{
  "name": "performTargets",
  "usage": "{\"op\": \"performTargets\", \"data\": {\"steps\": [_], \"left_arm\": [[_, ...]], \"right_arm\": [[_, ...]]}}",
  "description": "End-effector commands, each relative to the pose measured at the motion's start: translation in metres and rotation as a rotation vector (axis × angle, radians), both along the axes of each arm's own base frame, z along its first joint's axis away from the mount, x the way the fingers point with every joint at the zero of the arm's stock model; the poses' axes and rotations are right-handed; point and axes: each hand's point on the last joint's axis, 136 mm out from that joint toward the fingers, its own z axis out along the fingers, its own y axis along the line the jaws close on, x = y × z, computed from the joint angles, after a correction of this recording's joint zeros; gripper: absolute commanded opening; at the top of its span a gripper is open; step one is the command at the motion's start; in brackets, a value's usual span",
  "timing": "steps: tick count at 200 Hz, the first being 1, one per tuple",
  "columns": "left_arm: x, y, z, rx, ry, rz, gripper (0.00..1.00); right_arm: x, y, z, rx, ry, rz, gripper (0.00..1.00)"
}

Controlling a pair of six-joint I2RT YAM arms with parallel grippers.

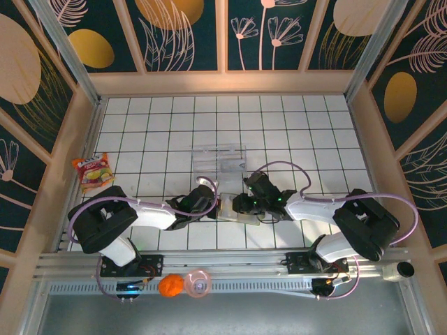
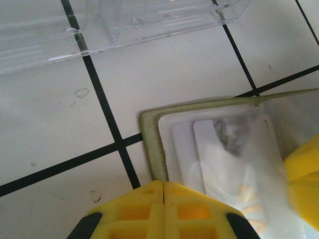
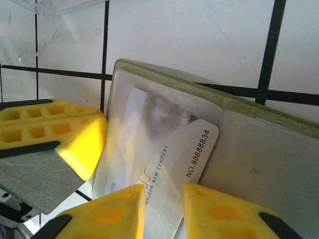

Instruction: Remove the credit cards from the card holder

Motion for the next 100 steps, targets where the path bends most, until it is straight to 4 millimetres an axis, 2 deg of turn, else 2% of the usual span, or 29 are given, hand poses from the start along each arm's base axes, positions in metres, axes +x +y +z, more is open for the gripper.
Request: {"op": "performTargets", "data": {"steps": [1, 83, 100], "left_arm": [[-0.034, 0.016, -0.038, 0.087, 0.156, -0.06, 0.0], [-0.034, 0.017, -0.04, 0.094, 0.16, -0.058, 0.0], [-0.034, 0.017, -0.037, 0.093, 0.154, -0.06, 0.0]], "right_arm": [[0.002, -0.005, 0.001, -0.044, -0.012, -0.011, 0.28], [0.001, -0.019, 0.002, -0.102, -0.023, -0.035, 0.29], [0.002, -0.022, 0.008, -0.102, -0.04, -0.043, 0.29]]}}
